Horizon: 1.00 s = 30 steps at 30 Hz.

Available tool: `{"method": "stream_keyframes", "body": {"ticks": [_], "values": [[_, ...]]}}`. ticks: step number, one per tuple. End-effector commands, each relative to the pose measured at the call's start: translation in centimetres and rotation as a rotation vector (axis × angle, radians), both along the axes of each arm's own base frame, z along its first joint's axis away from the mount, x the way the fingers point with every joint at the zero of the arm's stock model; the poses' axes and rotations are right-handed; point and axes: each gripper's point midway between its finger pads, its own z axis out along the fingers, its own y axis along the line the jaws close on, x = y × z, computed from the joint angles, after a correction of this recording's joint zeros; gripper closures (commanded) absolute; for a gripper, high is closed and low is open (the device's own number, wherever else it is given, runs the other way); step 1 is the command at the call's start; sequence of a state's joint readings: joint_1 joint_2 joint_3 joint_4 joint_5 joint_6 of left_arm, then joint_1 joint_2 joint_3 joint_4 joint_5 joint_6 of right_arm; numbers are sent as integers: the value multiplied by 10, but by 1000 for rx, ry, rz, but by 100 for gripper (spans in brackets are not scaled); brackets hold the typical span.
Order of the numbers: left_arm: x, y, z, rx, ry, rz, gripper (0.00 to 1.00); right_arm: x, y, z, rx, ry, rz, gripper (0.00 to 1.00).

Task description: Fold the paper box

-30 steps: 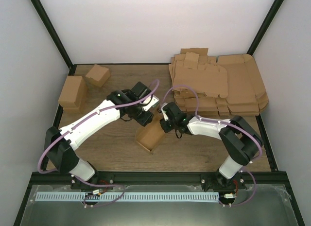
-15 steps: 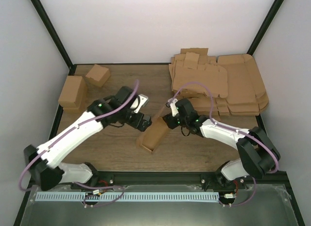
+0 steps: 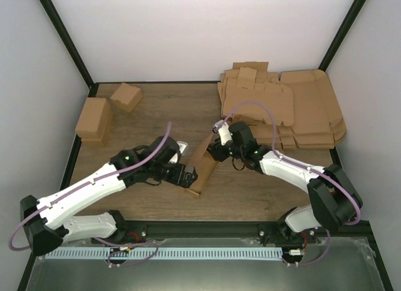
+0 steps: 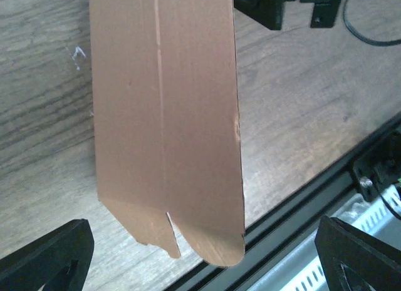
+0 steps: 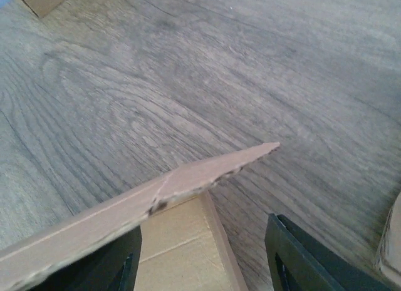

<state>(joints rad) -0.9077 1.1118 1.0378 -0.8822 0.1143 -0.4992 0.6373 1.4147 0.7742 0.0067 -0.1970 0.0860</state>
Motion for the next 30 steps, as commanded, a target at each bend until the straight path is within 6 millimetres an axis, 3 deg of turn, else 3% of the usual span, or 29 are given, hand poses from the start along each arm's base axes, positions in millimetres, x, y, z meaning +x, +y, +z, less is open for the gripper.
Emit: {"method": "stream_keyframes", "body": {"ticks": [1,5,9,14,17,19,25,30], "values": [[22,-11,2,79,-91,76,0,9,17,33,61,-67,56,40],[41,-27,-1,181,-142,36,4,10,19,33,50,-72,69,36],[60,-29,-6,259,-199,52,22,13,18,35,39,-81,63,36],[73,-28,-8,301,-225,38,57,16,15,38,43,-93,38,36],[78,-25,-18,305,-193,24,85,16,12,45,88,-92,37,37],[81,-23,-22,305,-179,14,96,19,5,49,105,-92,13,37],[85,-12,-6,351,-241,-85,96,19,-14,62,119,-162,-26,38],[74,-20,6,327,-251,-285,96,-9,-27,76,186,-272,4,35]]}}
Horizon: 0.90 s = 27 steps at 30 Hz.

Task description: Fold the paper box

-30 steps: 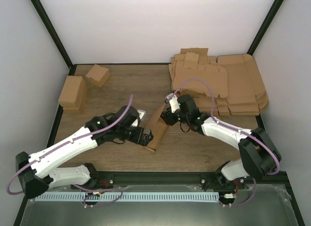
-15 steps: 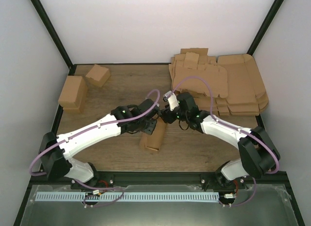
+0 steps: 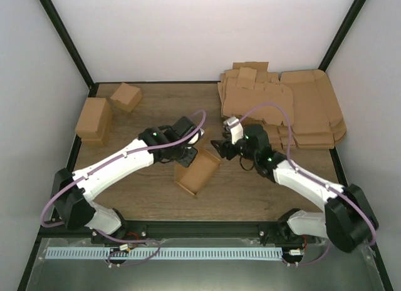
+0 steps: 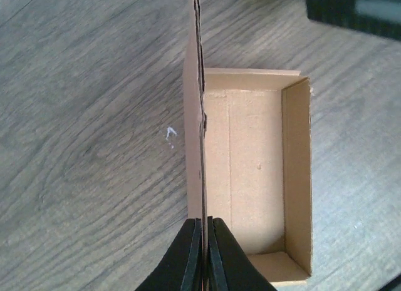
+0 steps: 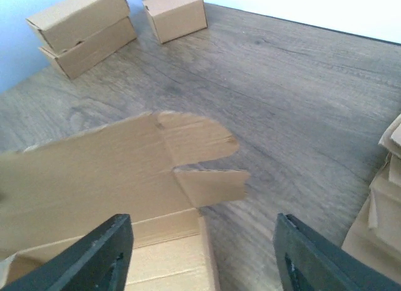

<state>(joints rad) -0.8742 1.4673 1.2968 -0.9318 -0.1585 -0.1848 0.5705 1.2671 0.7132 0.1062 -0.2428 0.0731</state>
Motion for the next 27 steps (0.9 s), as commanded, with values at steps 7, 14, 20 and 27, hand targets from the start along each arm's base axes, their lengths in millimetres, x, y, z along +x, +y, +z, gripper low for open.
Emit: {"method": "stream_keyframes", "body": {"ticks": [7,14,20,27], "values": [[-24,-35,51,-152,3,-361,96,-32,-3,50,126,-26,63,22],[-26,-28,57,-106,-1,-386,96,-60,-25,115,223,-200,52,8],[-28,-29,63,-123,-10,-407,92,-64,-43,112,158,-164,-20,0],[-31,-26,67,-132,-26,-409,96,-75,-30,88,55,2,85,0]]}}
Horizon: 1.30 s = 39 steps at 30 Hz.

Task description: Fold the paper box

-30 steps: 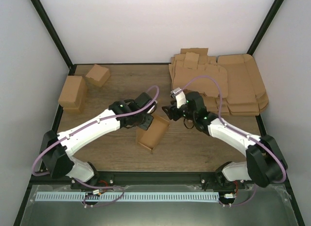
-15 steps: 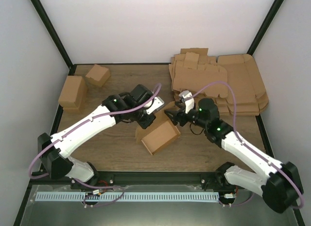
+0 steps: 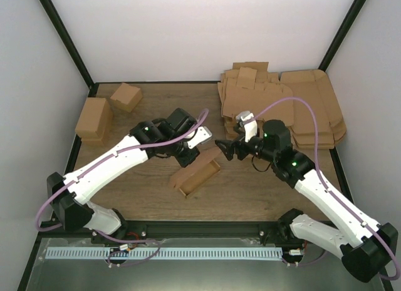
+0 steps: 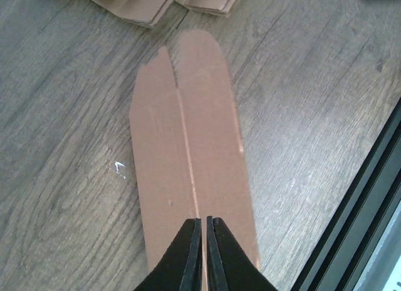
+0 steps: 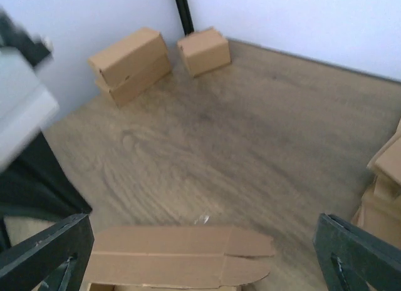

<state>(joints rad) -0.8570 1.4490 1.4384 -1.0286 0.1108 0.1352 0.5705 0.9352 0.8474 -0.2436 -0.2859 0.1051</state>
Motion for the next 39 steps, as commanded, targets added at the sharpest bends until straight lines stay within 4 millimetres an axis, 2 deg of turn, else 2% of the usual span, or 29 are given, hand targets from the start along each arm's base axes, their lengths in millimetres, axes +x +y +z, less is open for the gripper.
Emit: {"method": "stream_keyframes", "body": {"ticks": [1,3,4,6,7,10,12,15,20,25,28,32,33,34,38,39], "values": [[-2,4,22,-47,-56,-8,96,-22,-4,-14,-35,52,60,0],[0,7,22,-50,-67,11,92,-23,-3,-16,-29,53,71,0],[-1,8,21,-48,-61,20,79,-23,-2,-19,-31,62,76,0],[-1,7,20,-56,-47,34,40,-21,-2,-24,-36,76,63,0],[-1,6,18,-62,-38,43,31,-19,-3,-26,-38,77,50,0],[-5,-5,8,-77,26,82,16,-6,-17,-28,-42,67,-68,0],[-10,-15,-3,-73,46,102,2,3,-29,-33,-57,67,-157,0],[-22,-25,-19,-32,25,128,0,11,-43,-38,-71,71,-253,0],[-33,-37,-35,10,-29,130,0,14,-57,-33,-53,38,-337,0],[-31,-36,-69,153,-102,156,0,16,-77,-26,-25,-3,-445,0],[-28,-33,-88,219,-135,178,4,15,-84,-22,-2,-26,-475,0],[-22,-27,-96,255,-173,202,14,14,-86,-21,2,-34,-485,0],[-20,-24,-96,268,-189,208,18,15,-86,-21,-1,-34,-487,0],[-17,-21,-96,285,-209,219,27,15,-86,-22,-3,-35,-485,0],[-5,-8,-79,319,-302,250,92,13,-78,-22,-13,-43,-434,0],[-6,-6,-72,311,-311,237,96,11,-73,-22,-19,-50,-398,0]]}}
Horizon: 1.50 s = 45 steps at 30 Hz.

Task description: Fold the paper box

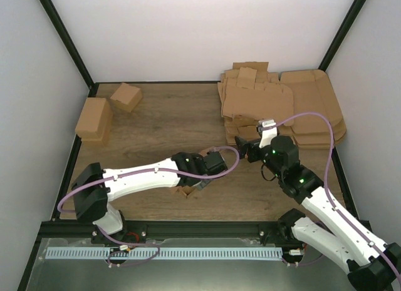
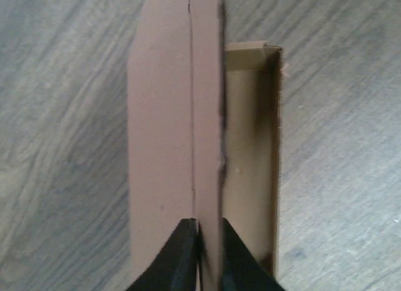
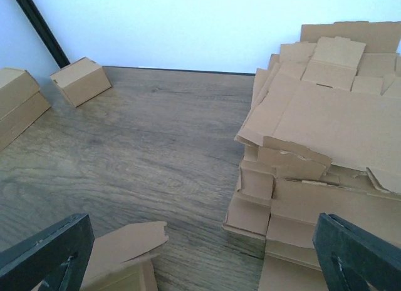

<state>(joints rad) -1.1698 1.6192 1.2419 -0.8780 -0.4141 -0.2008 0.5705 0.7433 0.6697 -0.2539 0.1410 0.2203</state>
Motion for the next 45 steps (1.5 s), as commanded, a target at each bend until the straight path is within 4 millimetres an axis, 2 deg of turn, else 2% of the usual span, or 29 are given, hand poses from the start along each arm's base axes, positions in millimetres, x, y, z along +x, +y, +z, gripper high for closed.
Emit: {"method": "stream_keyframes", "body": {"ticks": [1,4,8,16,20,24,29,30,33,36,45], "values": [[12,11,35,-2,-121,-8,96,-6,13,9,-2,-41,99,0],[6,12,62,-84,-113,-57,96,-21,32,13,5,-80,246,0],[-1,14,92,-234,-14,-84,96,-42,51,24,57,-156,412,0],[-19,22,141,-368,56,-128,96,-79,60,45,143,-404,579,1],[-32,24,158,-390,81,-187,96,-86,75,49,101,-398,694,0],[-40,33,162,-372,101,-204,96,-78,89,55,19,-347,762,0],[-50,40,162,-360,134,-223,96,-72,84,72,-76,-415,735,2],[-51,40,162,-361,139,-233,96,-71,84,70,-98,-411,737,2],[-53,41,165,-370,133,-247,96,-78,90,75,-130,-394,811,5],[-53,42,169,-376,121,-258,96,-88,96,77,-110,-358,892,13],[-53,45,179,-389,87,-267,96,-82,99,60,-116,-323,887,20]]}}
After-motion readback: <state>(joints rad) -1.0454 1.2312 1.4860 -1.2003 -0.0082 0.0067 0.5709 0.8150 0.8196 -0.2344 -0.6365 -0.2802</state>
